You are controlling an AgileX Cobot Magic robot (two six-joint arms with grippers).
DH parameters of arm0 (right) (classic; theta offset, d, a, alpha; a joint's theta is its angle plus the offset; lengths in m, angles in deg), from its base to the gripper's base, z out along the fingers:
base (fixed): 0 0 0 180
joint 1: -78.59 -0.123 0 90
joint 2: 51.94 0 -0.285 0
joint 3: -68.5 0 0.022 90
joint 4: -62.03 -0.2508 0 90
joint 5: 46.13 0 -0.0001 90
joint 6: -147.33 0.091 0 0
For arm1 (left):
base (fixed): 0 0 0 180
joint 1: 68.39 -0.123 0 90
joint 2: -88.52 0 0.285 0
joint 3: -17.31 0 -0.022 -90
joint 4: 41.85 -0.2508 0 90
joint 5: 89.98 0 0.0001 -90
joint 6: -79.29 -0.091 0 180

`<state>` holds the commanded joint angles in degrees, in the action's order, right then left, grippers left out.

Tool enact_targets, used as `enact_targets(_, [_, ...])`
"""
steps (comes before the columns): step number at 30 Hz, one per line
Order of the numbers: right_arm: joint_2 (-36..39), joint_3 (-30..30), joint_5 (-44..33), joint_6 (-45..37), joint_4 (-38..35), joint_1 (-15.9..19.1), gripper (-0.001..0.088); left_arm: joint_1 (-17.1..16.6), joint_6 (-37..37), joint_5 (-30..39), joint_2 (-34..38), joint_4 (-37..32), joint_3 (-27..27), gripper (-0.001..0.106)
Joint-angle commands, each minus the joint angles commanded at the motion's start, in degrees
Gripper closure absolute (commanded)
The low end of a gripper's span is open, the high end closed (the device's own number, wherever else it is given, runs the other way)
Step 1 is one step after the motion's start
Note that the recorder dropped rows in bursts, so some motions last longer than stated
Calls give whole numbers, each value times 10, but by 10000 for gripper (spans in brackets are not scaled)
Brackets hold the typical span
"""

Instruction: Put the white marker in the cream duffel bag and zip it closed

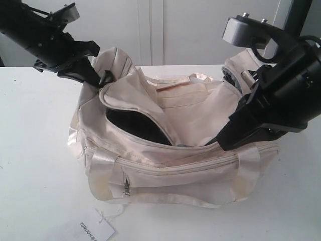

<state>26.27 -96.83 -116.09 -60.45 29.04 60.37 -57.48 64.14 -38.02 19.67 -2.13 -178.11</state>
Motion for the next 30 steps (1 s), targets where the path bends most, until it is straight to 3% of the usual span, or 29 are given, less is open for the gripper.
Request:
enact_targets(10, [0, 0, 0, 0, 0, 0, 868, -46, -67, 47, 0, 113, 0, 1053])
enact_targets(16, [0, 0, 0, 0, -8, 0, 868, -56, -109, 67, 0, 122, 0, 1053])
enact_targets(21, [0, 0, 55, -5, -53, 0, 868, -56, -126, 66, 0, 125, 0, 1053])
enact_targets(30, [1, 0, 170, -18, -123, -3, 868, -56, -163, 65, 0, 188, 0, 1053])
